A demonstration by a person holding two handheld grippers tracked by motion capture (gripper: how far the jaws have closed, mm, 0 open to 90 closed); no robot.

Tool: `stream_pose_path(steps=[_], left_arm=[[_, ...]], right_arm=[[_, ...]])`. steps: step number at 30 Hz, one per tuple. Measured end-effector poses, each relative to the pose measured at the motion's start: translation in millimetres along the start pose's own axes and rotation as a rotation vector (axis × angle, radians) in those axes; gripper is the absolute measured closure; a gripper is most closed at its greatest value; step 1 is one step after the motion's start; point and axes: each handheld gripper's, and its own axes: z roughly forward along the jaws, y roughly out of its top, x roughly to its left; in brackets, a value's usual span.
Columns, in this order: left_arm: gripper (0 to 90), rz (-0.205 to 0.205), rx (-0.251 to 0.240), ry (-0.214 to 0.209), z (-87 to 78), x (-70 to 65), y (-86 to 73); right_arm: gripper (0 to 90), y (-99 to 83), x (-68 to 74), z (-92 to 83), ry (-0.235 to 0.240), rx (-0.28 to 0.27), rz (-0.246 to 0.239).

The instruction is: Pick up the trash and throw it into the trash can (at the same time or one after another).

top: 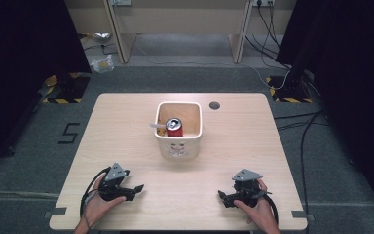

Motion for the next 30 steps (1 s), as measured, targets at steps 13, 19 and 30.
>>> stream_pose_path(steps=[13,19,30], left_arm=[[16.2,0.008,0.008,0.016,-9.3,-6.6,-10.0],[16.2,0.016,0.026,0.024,-8.4,-9.8,-15.3],[14.7,0.001,0.021,0.035,-7.6,-10.6,-17.5]], right_arm=[[0.2,0.0,0.0,0.0,0.000,0.000,0.000],[0.2,0.0,0.0,0.0,0.000,0.000,0.000],[0.2,-0.1,0.1,0.0,0.000,0.000,0.000]])
